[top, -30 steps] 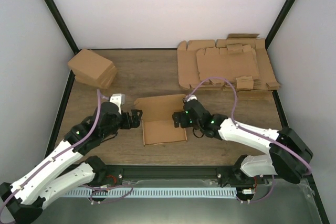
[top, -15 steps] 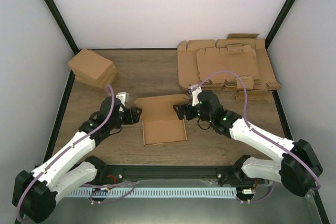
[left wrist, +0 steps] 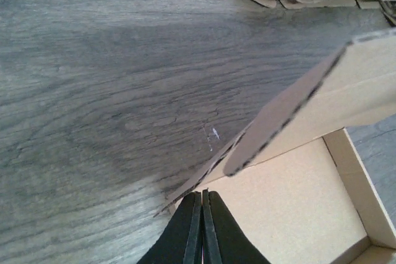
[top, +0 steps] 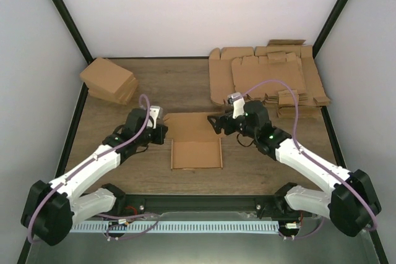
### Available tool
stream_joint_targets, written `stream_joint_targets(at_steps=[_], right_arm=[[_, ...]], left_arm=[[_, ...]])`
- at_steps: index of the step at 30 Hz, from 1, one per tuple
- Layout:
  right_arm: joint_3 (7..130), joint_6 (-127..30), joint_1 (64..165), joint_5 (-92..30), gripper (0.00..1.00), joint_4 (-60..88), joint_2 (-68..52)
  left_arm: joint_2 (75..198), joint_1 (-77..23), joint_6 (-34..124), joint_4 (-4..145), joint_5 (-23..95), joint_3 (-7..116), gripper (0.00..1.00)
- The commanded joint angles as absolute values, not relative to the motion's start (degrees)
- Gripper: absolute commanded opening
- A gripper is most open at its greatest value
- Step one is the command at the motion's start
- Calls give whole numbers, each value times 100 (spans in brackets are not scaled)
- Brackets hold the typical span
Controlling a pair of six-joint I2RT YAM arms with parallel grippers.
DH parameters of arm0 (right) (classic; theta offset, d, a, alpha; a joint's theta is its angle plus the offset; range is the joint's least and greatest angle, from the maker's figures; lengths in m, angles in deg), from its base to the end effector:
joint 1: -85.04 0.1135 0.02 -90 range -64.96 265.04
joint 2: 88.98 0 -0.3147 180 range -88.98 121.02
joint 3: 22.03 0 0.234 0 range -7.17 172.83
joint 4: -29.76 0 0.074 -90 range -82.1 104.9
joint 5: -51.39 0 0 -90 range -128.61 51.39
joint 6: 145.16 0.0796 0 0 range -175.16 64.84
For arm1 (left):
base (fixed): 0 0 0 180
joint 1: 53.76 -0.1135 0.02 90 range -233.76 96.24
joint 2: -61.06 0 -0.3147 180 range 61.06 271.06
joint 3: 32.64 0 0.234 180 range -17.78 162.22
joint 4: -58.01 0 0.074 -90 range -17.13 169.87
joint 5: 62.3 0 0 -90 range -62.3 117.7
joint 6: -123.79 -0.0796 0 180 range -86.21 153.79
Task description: Fold the paper box
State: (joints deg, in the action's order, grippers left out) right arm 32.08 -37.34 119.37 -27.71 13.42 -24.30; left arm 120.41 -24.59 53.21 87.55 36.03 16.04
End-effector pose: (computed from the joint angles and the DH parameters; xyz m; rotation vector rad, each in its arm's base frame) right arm 0.1989 0.1541 0.2862 -0.4262 2.0749 0.7518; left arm 0.1744 -0.1106 0.2423 0.2773 2.3220 -0.6014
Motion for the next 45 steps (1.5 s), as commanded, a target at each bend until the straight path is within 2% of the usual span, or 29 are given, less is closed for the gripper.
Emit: stream_joint_targets(at_steps=[1, 9, 18, 24, 33, 45], right_arm=[[3262, -3691, 12004, -2740, 99, 2300, -2719], [3801, -4688, 12304, -2785, 100, 3428, -2137], [5021, -5616, 12336, -1637, 100, 4202, -685], [6496, -5952, 12339, -1392, 100, 3220, 463], [7535, -5969, 12274, -1228, 100, 2484, 1522], [6839, -5922, 12239, -1330, 100, 2812, 937]], left_arm=[[12348, -2476, 4966, 8803, 3480, 2026, 4], [12598, -2736, 4913, 9111, 2755, 2664, 4], [13162, -3759, 4672, 9666, 3476, 3732, 4], [13238, -3974, 4606, 9564, 3557, 3911, 4], [13427, -4186, 4405, 9526, 3695, 4017, 4], [13364, -4260, 4305, 9494, 3890, 3918, 4]])
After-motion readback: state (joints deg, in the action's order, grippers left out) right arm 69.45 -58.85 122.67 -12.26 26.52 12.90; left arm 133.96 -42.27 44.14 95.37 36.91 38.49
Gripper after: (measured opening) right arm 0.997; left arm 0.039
